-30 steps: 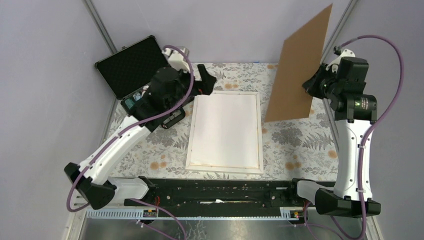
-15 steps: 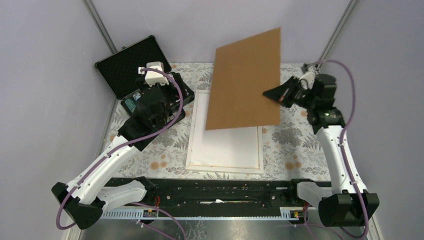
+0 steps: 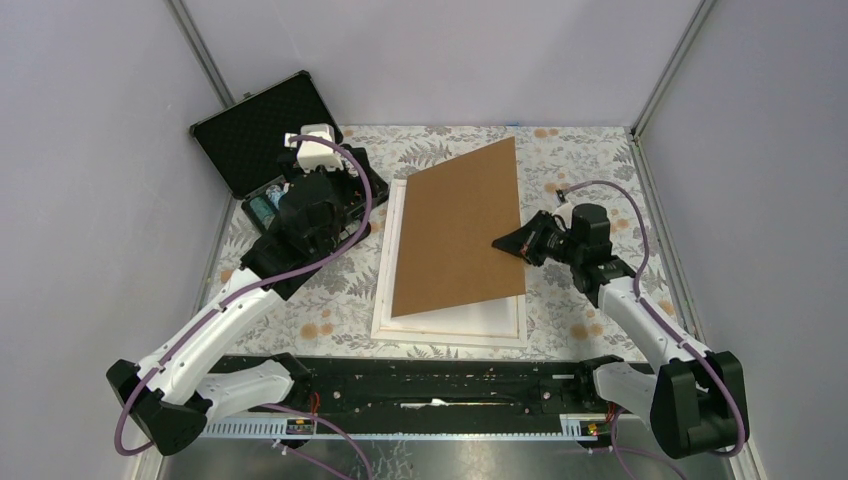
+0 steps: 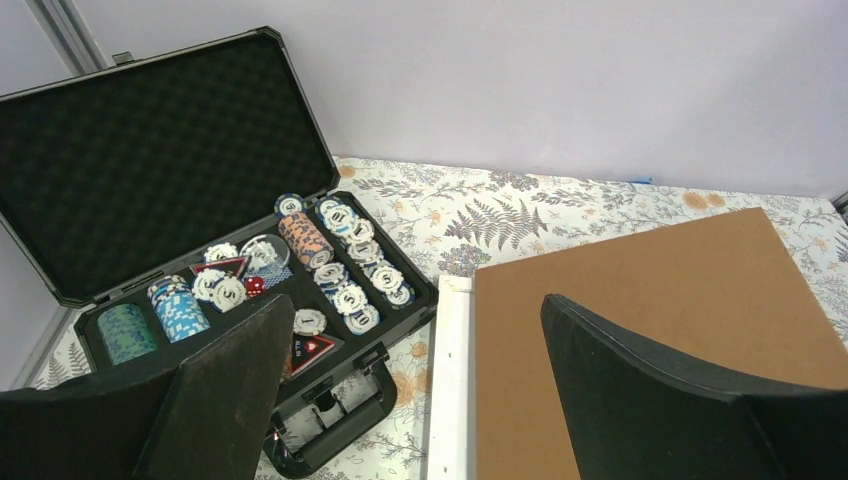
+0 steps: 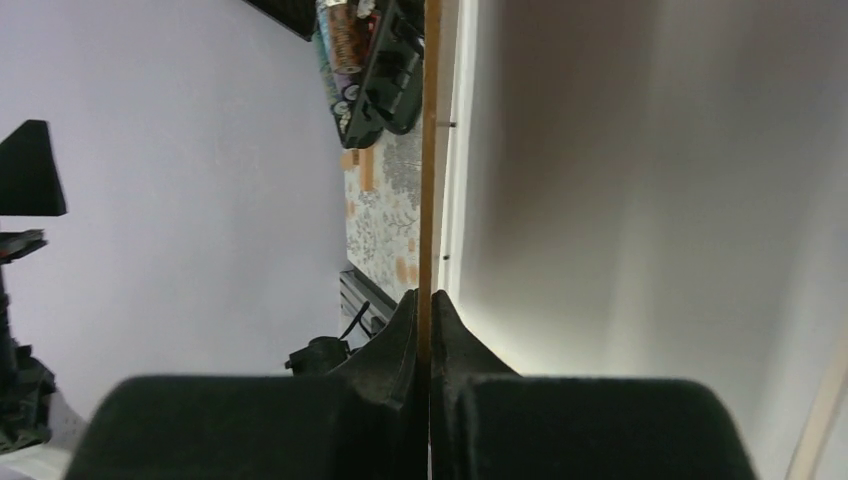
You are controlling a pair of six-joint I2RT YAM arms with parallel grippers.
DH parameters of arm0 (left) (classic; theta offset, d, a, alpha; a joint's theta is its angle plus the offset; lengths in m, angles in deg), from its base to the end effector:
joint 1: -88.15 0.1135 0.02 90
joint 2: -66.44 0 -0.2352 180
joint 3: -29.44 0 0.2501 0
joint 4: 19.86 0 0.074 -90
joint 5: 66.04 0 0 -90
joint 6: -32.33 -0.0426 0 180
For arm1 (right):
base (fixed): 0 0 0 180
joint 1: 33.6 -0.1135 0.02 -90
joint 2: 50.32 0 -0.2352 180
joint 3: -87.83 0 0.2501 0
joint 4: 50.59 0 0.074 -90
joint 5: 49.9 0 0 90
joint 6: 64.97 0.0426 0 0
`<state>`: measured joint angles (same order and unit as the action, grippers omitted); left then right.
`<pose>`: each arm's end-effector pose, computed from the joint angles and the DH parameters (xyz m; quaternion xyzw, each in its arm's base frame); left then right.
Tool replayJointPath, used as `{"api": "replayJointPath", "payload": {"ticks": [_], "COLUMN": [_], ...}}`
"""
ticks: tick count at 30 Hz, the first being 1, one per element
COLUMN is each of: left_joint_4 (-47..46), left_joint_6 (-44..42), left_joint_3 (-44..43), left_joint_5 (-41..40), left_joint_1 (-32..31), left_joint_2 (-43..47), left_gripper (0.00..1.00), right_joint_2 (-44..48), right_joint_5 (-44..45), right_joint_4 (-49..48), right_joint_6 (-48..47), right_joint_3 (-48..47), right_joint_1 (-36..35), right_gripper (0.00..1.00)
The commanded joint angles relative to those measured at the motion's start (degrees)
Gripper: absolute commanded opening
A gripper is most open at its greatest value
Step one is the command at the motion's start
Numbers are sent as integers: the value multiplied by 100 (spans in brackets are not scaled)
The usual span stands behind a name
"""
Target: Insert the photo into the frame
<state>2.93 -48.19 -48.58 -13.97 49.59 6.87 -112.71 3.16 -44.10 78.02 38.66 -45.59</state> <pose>0.2082 -0.1325 0.3873 -0.0397 0.7268 -0.0440 0.6843 0.2453 0.0783 0.2283 0.1008 0.7903 0.5118 0.3214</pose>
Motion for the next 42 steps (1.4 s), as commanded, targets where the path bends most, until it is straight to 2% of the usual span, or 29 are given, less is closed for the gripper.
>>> {"api": "replayJointPath", "payload": {"ticks": [1, 12, 21, 42], "left_joint_4": [-253, -165, -108, -33], "left_joint_6": [1, 107, 134, 287], "left_joint_3": [-15, -62, -94, -104], "left_joint_5": [55, 236, 286, 514], "left_joint_1": [30, 27, 29, 25], "left_joint_2": [33, -87, -151, -283], "left_gripper": [99, 99, 99, 99], "right_joint_2": [-19, 34, 101, -186], "right_joint_5": [-27, -216, -297, 197], "right_joint_4": [-1250, -1651, -1843, -2398], "right_joint_6": [48, 121, 209, 220], "right_joint_3": [177, 854, 1023, 1675], "right_joint_1": [-30, -40, -209, -582], "right_gripper": [0, 0, 0, 0]}}
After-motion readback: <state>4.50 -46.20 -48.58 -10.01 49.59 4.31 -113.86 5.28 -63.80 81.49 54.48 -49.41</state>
